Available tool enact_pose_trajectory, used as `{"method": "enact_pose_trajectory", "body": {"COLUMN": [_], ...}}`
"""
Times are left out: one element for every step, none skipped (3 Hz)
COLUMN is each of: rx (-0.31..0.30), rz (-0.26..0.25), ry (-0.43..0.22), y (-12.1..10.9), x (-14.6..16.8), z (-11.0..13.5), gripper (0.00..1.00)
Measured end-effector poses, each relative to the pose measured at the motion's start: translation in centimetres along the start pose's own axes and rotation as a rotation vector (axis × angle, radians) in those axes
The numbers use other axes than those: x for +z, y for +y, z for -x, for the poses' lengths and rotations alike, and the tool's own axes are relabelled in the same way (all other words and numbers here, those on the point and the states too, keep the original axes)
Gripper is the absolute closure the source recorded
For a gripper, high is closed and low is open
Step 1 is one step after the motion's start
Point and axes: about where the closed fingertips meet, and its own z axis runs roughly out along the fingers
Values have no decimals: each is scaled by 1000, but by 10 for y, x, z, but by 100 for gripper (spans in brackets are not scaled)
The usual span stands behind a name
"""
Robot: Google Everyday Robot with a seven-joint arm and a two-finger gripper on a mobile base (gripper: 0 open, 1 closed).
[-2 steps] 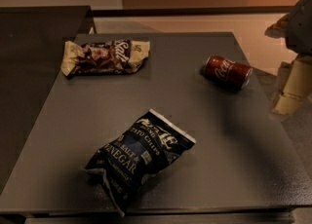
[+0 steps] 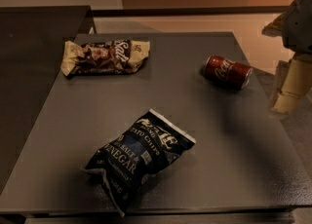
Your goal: Place coke can upright
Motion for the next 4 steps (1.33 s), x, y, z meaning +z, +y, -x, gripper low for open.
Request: {"method": "enact_pose_trajectory", "body": {"rx": [15,90,215,357], "rz": [-9,13,41,73], "ry": [5,-4,-1,27], "y": [-20,-44,-71,-97], "x": [14,38,64,92], "z": [9,17,16,12], "gripper": [0,0,0,0]}}
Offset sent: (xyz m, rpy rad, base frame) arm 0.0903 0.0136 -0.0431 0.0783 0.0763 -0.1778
